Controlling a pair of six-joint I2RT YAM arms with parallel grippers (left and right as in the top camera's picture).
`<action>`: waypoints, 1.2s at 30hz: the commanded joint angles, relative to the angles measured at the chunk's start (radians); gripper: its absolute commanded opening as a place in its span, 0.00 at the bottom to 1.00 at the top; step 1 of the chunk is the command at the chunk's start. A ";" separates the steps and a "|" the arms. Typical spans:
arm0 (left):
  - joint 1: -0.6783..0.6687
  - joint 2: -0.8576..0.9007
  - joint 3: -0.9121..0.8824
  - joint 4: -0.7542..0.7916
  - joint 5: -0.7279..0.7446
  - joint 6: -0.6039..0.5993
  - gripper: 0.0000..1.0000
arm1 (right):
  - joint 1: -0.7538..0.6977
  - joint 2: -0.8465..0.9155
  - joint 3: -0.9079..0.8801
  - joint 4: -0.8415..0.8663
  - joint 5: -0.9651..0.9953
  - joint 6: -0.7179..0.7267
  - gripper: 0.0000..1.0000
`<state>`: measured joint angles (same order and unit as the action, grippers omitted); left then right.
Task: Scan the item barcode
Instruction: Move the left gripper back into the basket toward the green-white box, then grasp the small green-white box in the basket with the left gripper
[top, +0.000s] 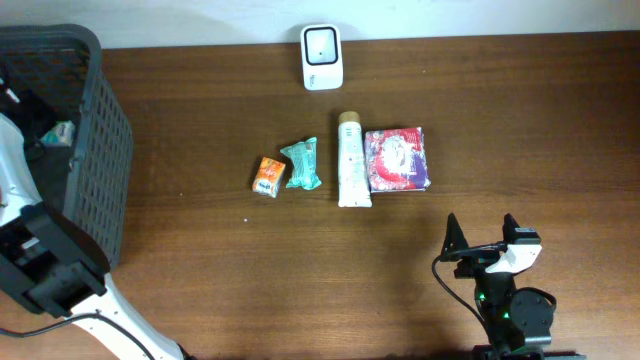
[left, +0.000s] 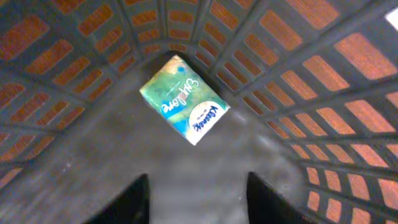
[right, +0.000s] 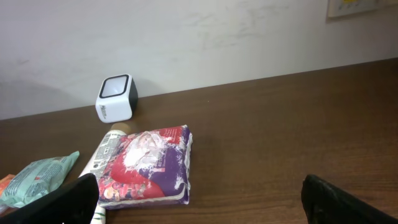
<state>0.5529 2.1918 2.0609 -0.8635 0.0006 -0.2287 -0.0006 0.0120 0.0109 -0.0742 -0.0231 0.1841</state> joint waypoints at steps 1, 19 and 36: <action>0.008 0.030 -0.018 0.050 -0.004 -0.001 0.62 | -0.006 -0.006 -0.005 -0.005 0.010 0.004 0.99; 0.013 0.260 -0.018 0.302 -0.008 -0.001 0.67 | -0.006 -0.006 -0.005 -0.005 0.009 0.004 0.99; 0.013 0.308 -0.018 0.157 -0.064 -0.001 0.27 | -0.006 -0.006 -0.005 -0.005 0.010 0.004 0.99</action>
<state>0.5602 2.4145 2.0460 -0.6640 -0.0338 -0.2276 -0.0006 0.0120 0.0109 -0.0746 -0.0231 0.1837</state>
